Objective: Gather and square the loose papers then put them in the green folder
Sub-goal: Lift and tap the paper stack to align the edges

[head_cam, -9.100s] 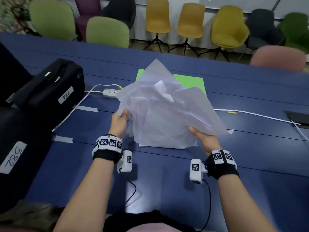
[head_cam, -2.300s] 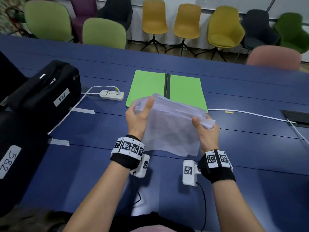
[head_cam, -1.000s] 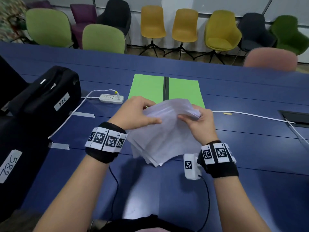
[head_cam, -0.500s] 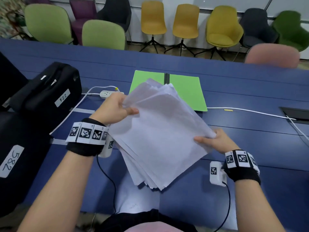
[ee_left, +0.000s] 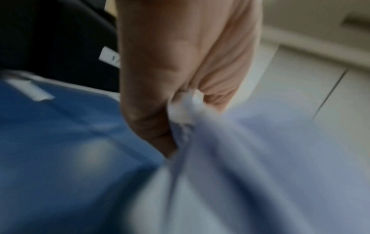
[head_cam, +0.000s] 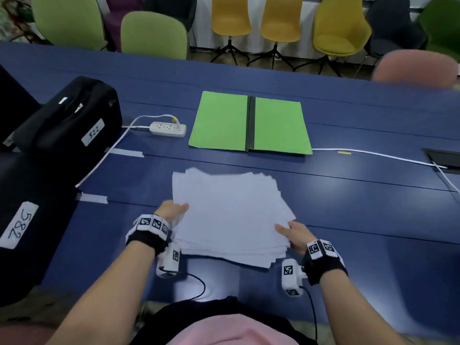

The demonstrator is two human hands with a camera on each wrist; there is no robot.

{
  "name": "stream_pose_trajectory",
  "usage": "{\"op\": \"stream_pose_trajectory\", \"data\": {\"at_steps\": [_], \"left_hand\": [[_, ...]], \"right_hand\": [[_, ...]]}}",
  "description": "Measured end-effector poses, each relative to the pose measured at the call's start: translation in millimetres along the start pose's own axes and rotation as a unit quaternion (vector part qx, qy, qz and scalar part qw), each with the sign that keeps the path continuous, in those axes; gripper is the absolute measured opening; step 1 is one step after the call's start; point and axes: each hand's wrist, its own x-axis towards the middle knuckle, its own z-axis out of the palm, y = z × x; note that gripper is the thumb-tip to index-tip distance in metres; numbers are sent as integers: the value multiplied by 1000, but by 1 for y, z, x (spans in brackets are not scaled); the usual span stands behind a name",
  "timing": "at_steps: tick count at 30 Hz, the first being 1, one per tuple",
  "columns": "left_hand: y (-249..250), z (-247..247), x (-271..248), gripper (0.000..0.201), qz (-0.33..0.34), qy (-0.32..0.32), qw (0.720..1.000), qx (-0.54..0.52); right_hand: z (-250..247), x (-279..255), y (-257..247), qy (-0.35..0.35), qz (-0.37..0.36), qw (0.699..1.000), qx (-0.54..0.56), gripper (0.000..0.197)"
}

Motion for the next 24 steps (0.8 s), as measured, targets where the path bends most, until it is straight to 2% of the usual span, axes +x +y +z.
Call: {"op": "stream_pose_trajectory", "data": {"at_steps": [1, 3, 4, 5, 7, 9, 11, 14, 15, 16, 18, 20, 22, 24], "left_hand": [[-16, 7, 2, 41, -28, 6, 998, 57], [-41, 16, 2, 41, -75, 9, 996, 48], [-50, 20, 3, 40, -83, 14, 996, 31], [-55, 21, 4, 40, -86, 18, 996, 14], [-60, 22, 5, 37, -83, 34, 996, -11], [-60, 22, 8, 37, -76, 52, 995, -35], [-63, 23, 13, 34, -63, 62, 995, -55], [-69, 23, 20, 8, -26, 100, 991, -83], [-71, 23, 22, 7, -23, 114, 990, -85], [-74, 24, 25, 10, -27, 122, 988, -87], [-79, 25, 28, 17, -43, 131, 985, -101], [-81, 29, 31, 27, -58, 141, 981, -121], [-80, 32, 34, 32, -68, 150, 978, -130], [-81, 34, 37, 35, -70, 163, 975, -135]], "right_hand": [[2, 0, 6, -10, 24, 999, -44, 20], [6, -3, 18, -44, 58, 996, -57, 20], [6, -5, 23, -82, 68, 994, -33, 32], [6, -6, 28, -124, 77, 989, -10, 55], [7, -2, 37, -159, 99, 982, 2, 100], [10, -2, 40, -150, 96, 983, -46, 117], [12, -8, 35, -136, 87, 984, -81, 116], [15, -7, 33, -112, 51, 985, -123, 115], [15, -3, 35, -89, 38, 985, -143, 117], [15, -1, 37, -59, 24, 988, -144, 117], [16, 0, 41, -1, 29, 997, -78, 117], [18, 0, 43, -2, 41, 998, -46, 117], [19, -5, 38, -30, 32, 998, -48, 120], [19, -2, 37, -10, 34, 997, -73, 124]]}}
